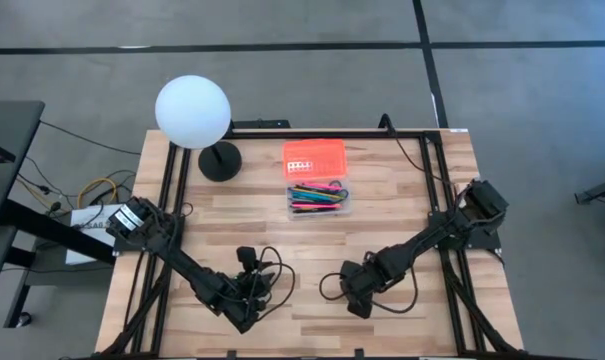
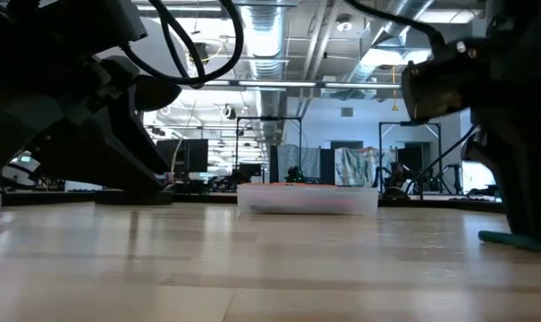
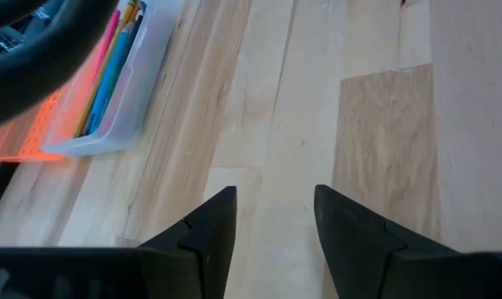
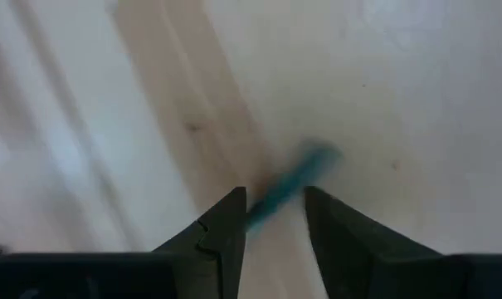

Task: Pick & place school supplies into a supply box
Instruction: Put the green crayon into the orange supply box

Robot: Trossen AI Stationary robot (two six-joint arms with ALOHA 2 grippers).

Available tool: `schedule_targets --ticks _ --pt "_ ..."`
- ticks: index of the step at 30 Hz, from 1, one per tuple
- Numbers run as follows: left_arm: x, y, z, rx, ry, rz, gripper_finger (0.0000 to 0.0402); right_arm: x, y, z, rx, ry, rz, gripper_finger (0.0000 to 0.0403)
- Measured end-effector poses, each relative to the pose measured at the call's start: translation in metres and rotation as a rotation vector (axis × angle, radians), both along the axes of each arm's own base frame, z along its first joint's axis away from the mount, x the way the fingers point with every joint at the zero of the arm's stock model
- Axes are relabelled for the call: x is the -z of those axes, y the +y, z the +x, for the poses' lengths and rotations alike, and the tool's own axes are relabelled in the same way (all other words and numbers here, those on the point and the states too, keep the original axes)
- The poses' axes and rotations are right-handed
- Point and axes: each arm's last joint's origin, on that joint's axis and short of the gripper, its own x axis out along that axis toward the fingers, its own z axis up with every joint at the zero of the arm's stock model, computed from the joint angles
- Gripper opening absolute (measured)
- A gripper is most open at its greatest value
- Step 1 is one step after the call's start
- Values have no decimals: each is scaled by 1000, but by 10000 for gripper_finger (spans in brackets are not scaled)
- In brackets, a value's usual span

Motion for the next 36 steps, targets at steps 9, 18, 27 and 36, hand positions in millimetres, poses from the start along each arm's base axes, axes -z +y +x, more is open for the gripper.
schedule_targets --ticks 9,18,27,36 --pt "0 0 0 -3 -2 -3 157 4 0 1 -42 18 13 120" --pt "0 0 0 -3 -3 -3 157 11 -5 -7 -147 103 -80 115" --pt "0 0 0 -5 -4 -5 157 14 -5 -9 -310 91 -161 67" --pt "0 0 0 -5 -4 -5 157 14 -4 -10 -436 63 -222 8"
